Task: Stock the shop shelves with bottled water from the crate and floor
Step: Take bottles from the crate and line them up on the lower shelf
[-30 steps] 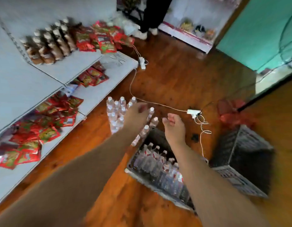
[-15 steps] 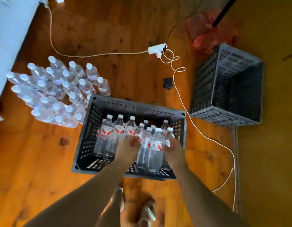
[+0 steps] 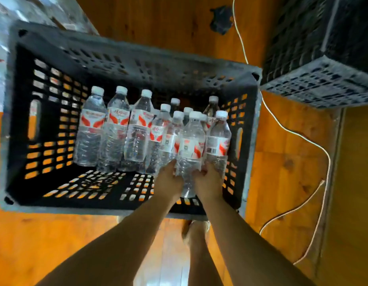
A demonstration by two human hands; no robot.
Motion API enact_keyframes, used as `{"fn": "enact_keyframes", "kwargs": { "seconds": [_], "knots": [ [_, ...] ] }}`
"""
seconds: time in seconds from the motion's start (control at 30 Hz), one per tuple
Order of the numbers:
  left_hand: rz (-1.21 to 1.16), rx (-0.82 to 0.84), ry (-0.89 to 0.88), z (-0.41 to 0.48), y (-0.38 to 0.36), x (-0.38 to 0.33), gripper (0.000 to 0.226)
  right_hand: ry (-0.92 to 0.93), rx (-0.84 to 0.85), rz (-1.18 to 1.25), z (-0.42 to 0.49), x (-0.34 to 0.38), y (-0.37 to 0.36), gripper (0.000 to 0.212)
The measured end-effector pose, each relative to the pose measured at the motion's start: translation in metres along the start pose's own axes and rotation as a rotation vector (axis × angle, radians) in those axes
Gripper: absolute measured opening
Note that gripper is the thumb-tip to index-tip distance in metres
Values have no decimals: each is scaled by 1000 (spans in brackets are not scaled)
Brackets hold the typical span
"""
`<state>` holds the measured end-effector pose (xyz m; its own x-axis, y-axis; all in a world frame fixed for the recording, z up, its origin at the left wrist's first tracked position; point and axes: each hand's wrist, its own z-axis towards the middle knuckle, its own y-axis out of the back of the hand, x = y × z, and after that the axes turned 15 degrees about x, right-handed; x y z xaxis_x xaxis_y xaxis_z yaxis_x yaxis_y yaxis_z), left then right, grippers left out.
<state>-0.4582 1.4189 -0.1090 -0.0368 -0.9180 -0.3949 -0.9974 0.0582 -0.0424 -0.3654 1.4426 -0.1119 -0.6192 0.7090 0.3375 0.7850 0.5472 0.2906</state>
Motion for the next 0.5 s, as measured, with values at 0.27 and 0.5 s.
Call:
{"fn": "enact_keyframes", "kwargs": {
  "seconds": [0.27,0.5],
  "knots": [
    [-129,6,-49,2,-2,3,57,12,17,218,0,0,-1,38],
    [-224,17,-145,-12,-3,1,46,7,28,476,-17,12,-3,33]
  ]
}}
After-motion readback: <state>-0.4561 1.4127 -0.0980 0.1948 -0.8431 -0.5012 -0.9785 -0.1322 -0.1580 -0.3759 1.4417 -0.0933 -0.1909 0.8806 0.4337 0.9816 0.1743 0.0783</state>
